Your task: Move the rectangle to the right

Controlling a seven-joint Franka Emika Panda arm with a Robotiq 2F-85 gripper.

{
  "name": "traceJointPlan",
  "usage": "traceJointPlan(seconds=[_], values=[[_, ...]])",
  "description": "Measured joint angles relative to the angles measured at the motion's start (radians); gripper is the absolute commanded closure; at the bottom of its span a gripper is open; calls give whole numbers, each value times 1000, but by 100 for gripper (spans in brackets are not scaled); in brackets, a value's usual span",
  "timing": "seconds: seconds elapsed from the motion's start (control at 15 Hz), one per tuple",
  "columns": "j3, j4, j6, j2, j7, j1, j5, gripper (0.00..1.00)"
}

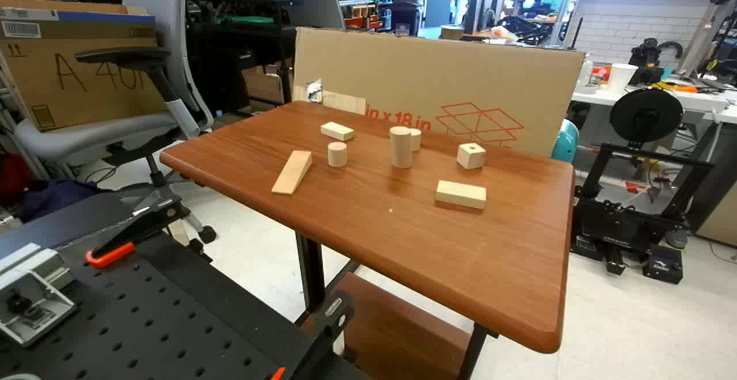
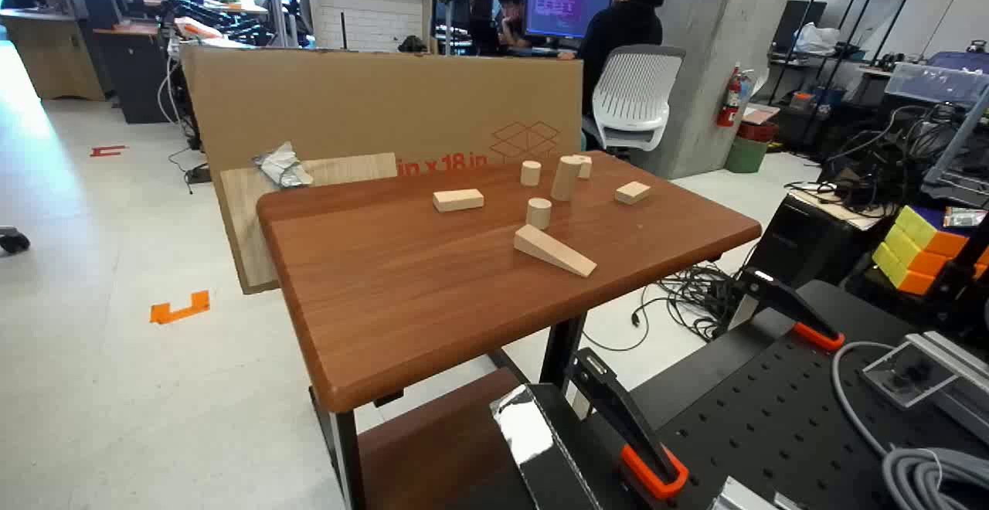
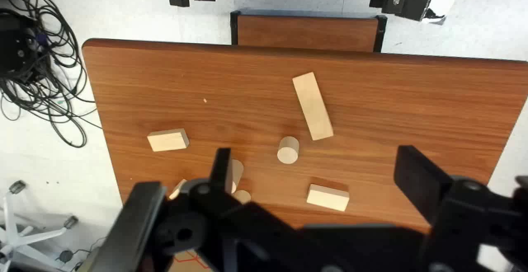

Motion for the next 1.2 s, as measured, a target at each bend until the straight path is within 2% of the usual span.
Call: traceJointPlan(seconds=[0.73, 0.93, 1.2], values=[[-2, 0, 0, 0, 3, 2, 0, 0], [1, 15, 14, 4, 62, 2, -2, 0], [2, 79, 189, 86, 172, -20, -7, 0]])
